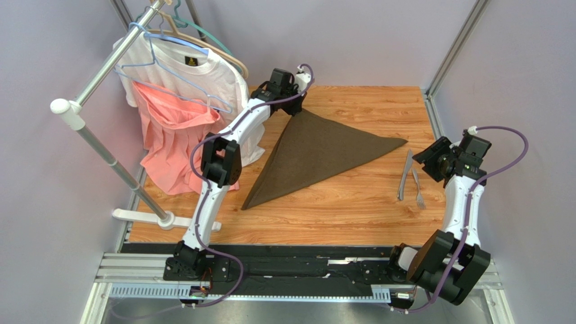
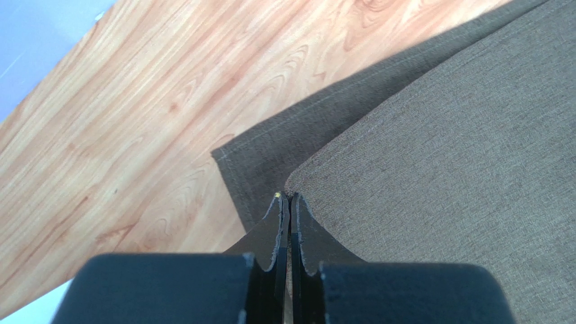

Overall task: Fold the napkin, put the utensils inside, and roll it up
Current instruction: Fold the napkin

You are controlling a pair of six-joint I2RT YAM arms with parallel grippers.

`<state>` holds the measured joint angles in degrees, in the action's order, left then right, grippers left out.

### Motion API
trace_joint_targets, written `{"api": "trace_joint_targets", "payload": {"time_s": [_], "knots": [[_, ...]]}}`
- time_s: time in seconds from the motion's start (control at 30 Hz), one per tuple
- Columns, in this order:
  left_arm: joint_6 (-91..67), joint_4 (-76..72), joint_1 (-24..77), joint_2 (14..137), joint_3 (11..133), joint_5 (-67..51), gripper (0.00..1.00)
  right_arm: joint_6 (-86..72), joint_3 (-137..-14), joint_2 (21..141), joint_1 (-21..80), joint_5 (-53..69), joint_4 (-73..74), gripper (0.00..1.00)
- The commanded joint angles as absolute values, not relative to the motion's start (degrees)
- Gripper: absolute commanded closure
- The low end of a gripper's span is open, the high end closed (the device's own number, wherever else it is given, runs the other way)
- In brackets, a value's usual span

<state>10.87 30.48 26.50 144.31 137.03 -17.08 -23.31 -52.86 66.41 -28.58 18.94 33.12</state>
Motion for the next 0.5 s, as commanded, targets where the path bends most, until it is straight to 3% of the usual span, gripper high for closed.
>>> {"api": "trace_joint_targets", "payload": {"time_s": [0.0,0.47], "knots": [[12.9,29.1,25.8,145.9,141.0,-18.3,1.00,-23.1,-53.3,66.4,-28.7,18.2,30.9,0.48],[16.5,29.7,25.2,147.8,143.3,-18.3,1.00,-23.0,-53.4,66.9,-28.7,17.9,30.9,0.48]]}}
